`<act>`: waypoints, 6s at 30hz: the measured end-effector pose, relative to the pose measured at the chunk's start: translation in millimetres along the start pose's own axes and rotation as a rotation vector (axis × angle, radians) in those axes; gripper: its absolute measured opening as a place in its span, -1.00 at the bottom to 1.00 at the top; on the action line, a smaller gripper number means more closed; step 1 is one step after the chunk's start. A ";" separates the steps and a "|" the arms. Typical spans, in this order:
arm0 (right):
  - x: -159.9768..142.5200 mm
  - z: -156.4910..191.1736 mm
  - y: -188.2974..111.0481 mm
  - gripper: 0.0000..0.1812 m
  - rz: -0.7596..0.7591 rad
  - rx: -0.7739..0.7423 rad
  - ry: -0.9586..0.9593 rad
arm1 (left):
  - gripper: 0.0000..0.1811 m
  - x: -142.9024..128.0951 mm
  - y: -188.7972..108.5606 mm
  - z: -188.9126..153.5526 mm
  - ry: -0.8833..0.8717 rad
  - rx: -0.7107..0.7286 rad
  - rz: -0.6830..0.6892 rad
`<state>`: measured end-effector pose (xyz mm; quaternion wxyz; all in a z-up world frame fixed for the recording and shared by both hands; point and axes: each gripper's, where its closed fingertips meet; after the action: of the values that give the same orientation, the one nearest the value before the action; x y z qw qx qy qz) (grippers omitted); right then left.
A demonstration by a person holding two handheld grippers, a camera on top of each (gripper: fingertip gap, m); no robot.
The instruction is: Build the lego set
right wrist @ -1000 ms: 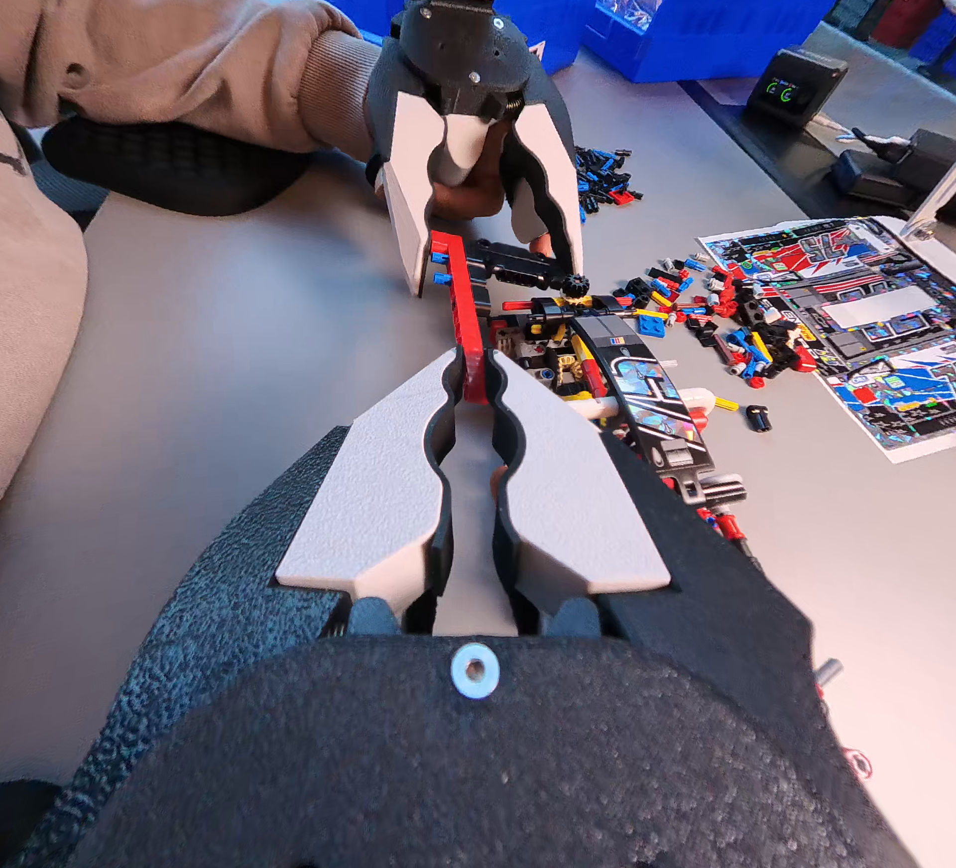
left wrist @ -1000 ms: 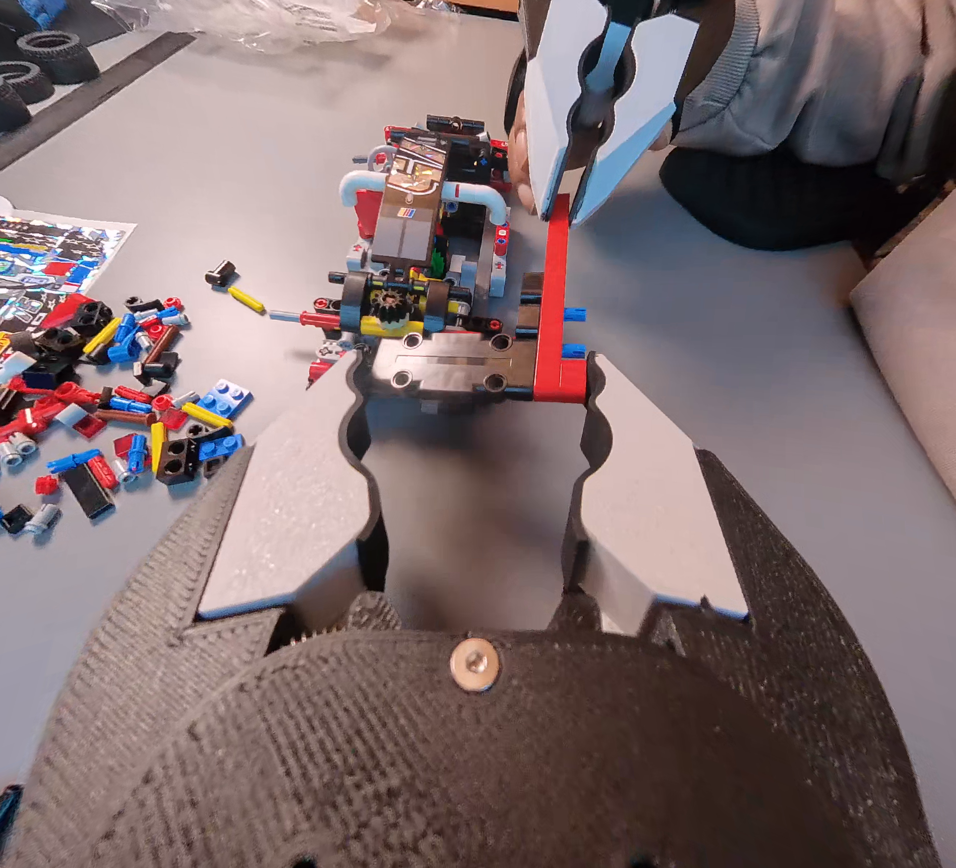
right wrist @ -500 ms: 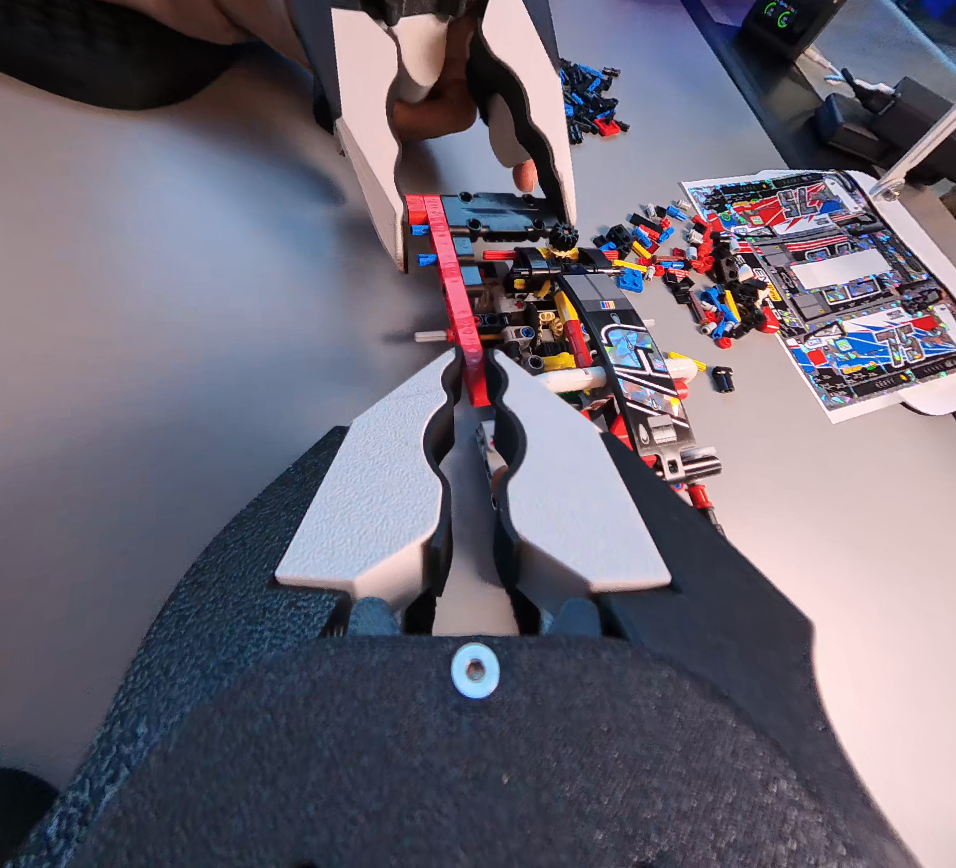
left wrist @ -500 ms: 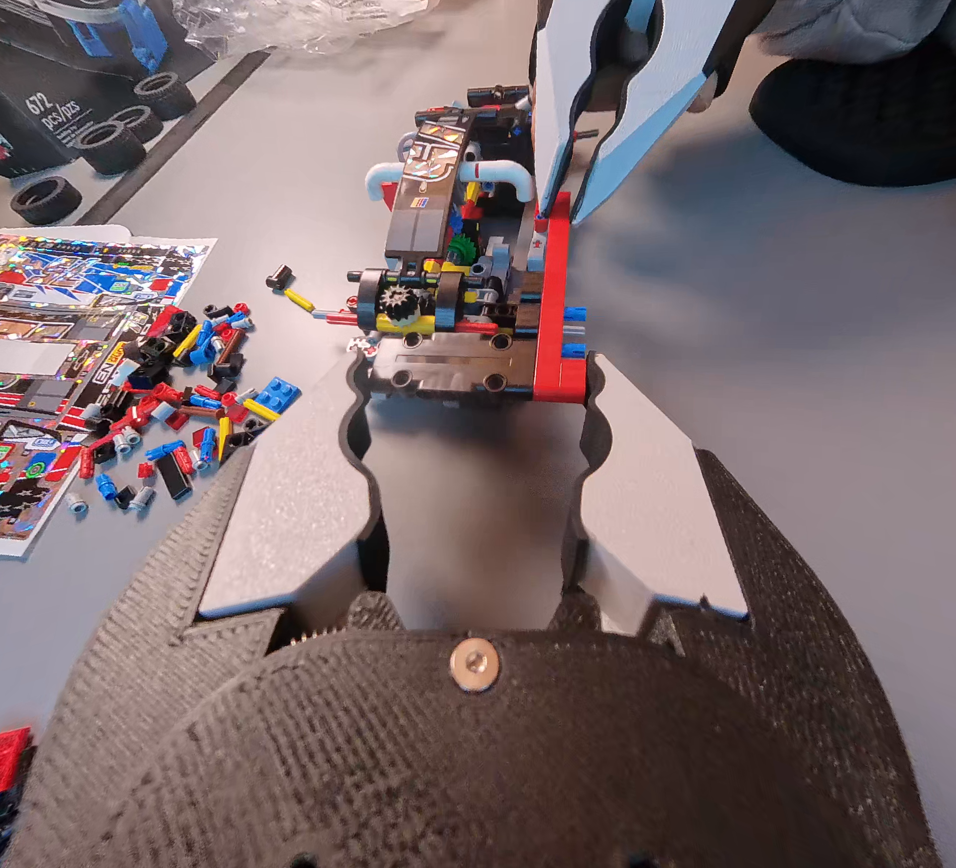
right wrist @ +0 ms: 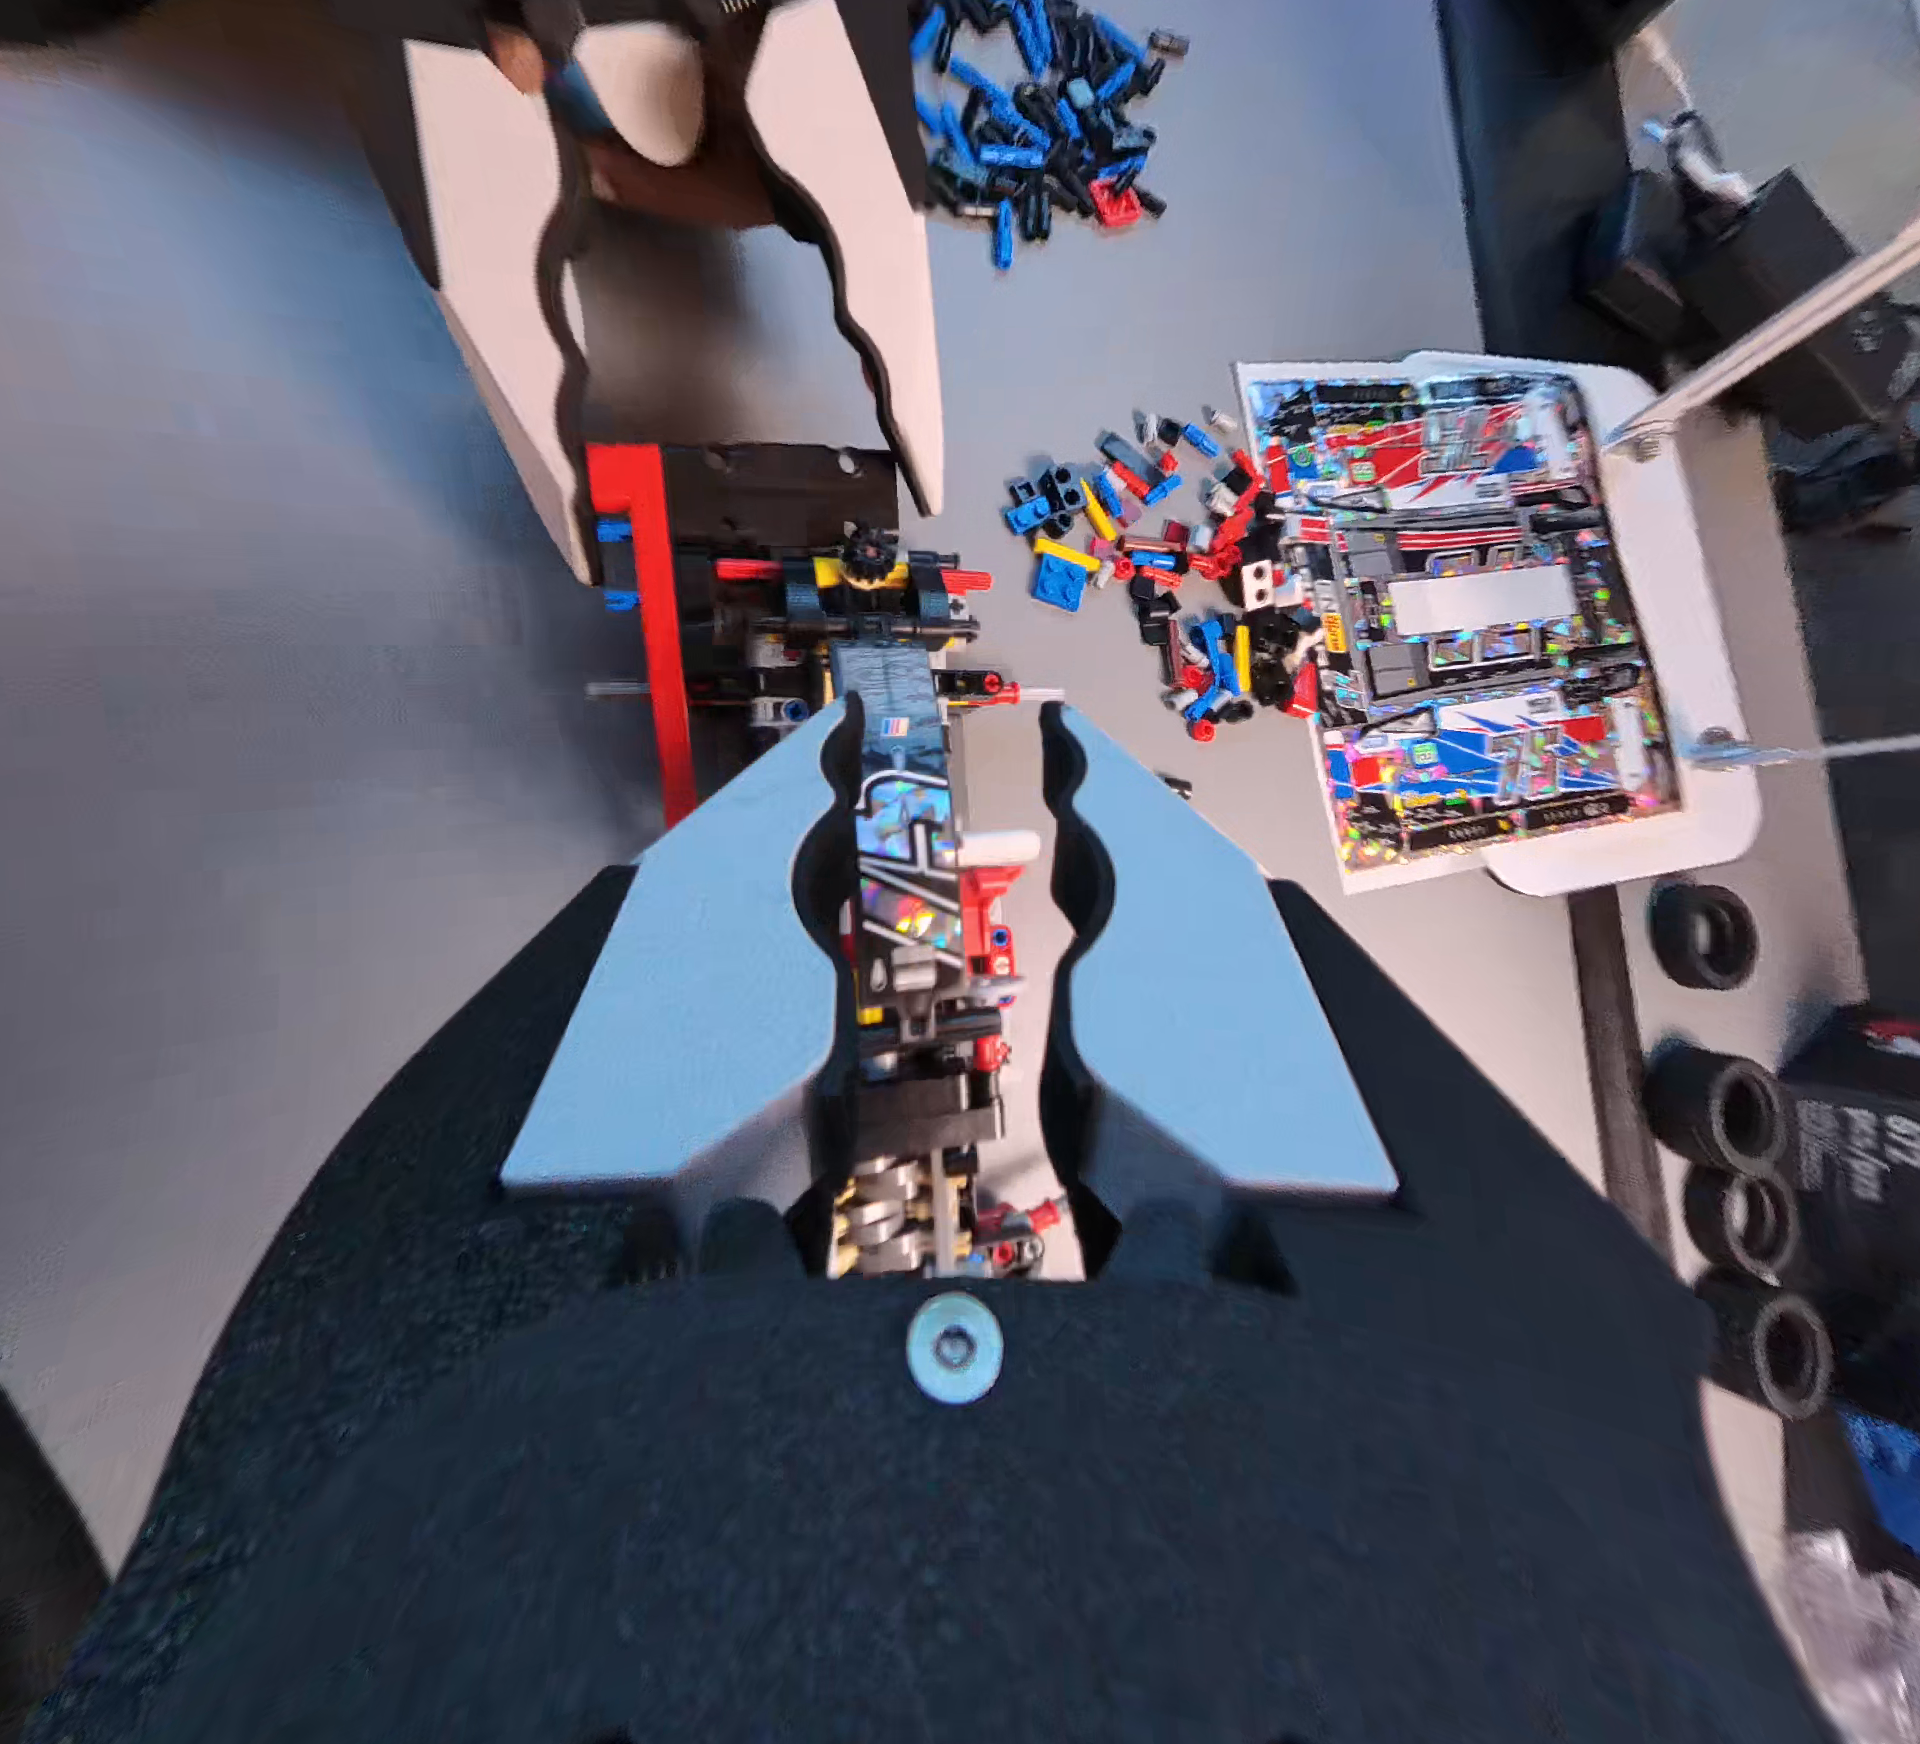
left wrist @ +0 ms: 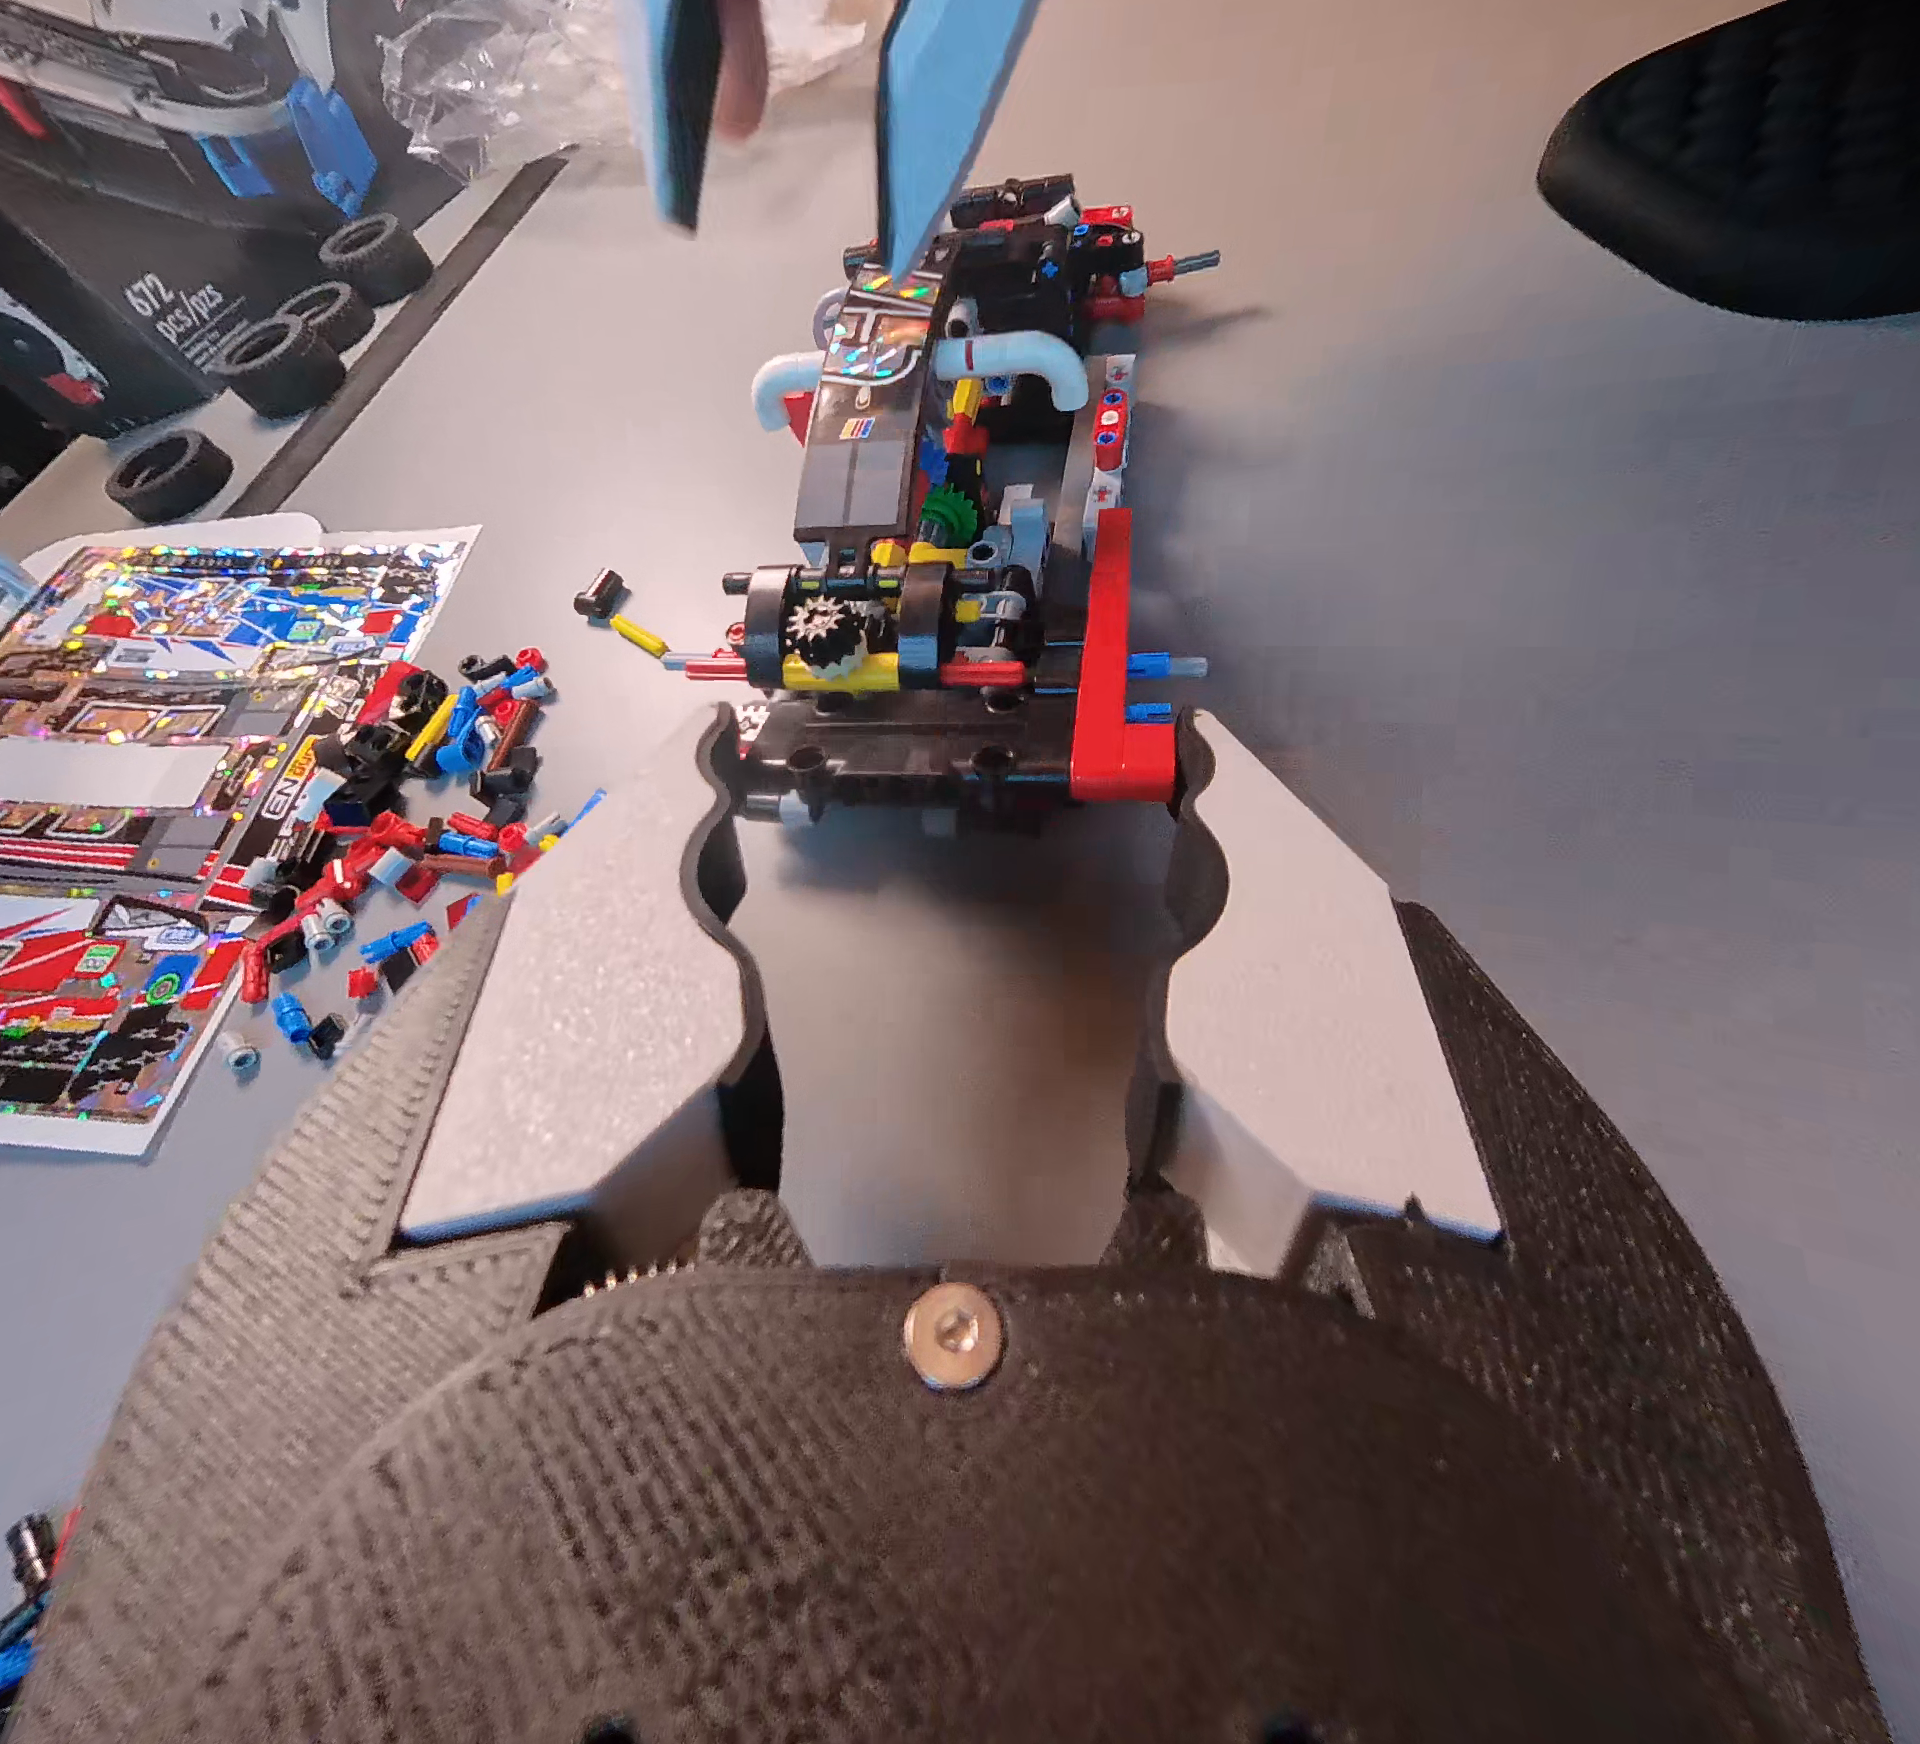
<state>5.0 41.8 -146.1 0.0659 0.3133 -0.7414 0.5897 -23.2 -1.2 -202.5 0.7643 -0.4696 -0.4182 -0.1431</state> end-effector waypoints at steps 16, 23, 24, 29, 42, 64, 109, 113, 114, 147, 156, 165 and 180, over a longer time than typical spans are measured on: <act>8.2 27.1 57.3 -0.43 0.151 0.486 -0.056 | -0.10 8.1 -8.6 5.7 -0.001 0.040 -0.074; 8.2 28.4 56.4 -0.47 0.119 0.504 -0.047 | -0.10 4.0 -6.1 2.7 0.000 0.026 -0.051; 7.6 27.7 56.4 -0.49 0.118 0.511 -0.044 | -0.10 3.1 -6.6 1.9 0.001 0.025 -0.048; 7.2 28.4 56.3 -0.49 0.112 0.537 -0.051 | -0.10 -3.3 -4.2 1.4 0.021 0.041 -0.004; 8.3 30.6 56.0 -0.49 0.106 0.548 -0.073 | -0.10 -1.9 -6.3 -4.2 0.061 0.038 -0.018; 10.4 29.8 55.4 -0.50 0.085 0.526 -0.081 | -0.10 -3.3 -3.2 -2.6 0.036 0.039 0.002; 19.0 33.2 51.4 -0.49 0.014 0.494 -0.108 | -0.11 -16.1 -9.4 -9.5 0.104 0.050 0.040; 25.5 25.7 30.3 -0.46 -0.062 0.440 -0.068 | -0.11 -22.6 -16.3 -15.1 0.200 0.121 0.046; 25.4 24.1 24.2 -0.45 -0.071 0.400 -0.064 | -0.11 -22.0 -19.8 -17.8 0.220 0.135 0.036; -8.3 84.5 19.1 -0.91 -0.053 0.110 0.236 | -0.12 -14.6 -14.4 -15.7 -0.036 0.046 0.044; -12.1 81.1 22.7 -0.90 -0.005 0.105 0.285 | -0.11 -18.1 -9.2 -12.2 -0.039 0.032 0.077; -14.0 77.8 24.2 -0.88 0.045 0.083 0.311 | -0.11 -18.4 -8.3 -10.4 -0.064 0.001 0.105; -16.0 77.2 20.6 -0.71 0.100 0.063 0.270 | -0.11 -18.7 -5.1 -4.8 -0.068 0.002 0.126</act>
<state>27.5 -20.5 -193.6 0.1255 0.1959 -0.7216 0.6521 -35.3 -11.1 -214.9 0.7575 -0.4988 -0.4138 -0.0782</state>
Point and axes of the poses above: each gripper's, where its closed fingertips meet, y out along the fingers, x out of its top, z = x × y across the jaws, and after that the axes turned 12 degrees about z, right-handed
